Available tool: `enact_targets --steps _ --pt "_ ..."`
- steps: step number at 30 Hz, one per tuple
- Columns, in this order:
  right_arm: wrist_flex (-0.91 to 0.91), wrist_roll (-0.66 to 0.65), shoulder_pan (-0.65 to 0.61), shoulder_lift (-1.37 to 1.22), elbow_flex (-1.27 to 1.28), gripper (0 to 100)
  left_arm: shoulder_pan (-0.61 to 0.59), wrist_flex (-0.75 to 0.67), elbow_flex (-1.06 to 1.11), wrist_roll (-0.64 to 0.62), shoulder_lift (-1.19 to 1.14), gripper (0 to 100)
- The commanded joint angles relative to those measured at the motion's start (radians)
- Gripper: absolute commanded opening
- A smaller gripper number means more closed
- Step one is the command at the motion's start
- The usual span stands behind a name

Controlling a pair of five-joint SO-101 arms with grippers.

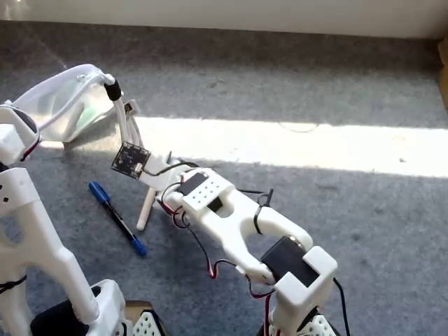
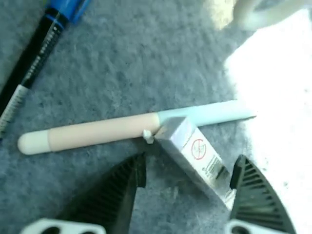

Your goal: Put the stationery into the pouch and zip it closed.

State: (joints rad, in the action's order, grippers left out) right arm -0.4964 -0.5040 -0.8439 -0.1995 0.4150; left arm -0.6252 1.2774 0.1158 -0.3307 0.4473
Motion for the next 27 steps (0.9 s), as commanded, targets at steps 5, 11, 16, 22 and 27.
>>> enact_targets --steps 5,11,16,22,27 --pt "0.073 -0.003 -0.002 0.005 -0.036 25.9 -0.015 -0.021 -0.012 -0.005 0.016 2" --pt "0.073 -0.009 -0.001 -0.079 -0.044 15.8 -0.013 -0.021 -0.008 -0.005 0.016 2" --pt "0.07 -0.008 0.027 -0.125 -0.045 15.1 -0.016 -0.021 -0.008 -0.005 0.016 2" --pt "-0.045 -0.003 0.047 -0.048 -0.045 4.6 -0.015 -0.021 -0.008 -0.005 0.016 2" --pt "-0.162 0.002 0.074 0.021 -0.044 0.3 -0.013 -0.021 -0.008 -0.005 0.016 2"
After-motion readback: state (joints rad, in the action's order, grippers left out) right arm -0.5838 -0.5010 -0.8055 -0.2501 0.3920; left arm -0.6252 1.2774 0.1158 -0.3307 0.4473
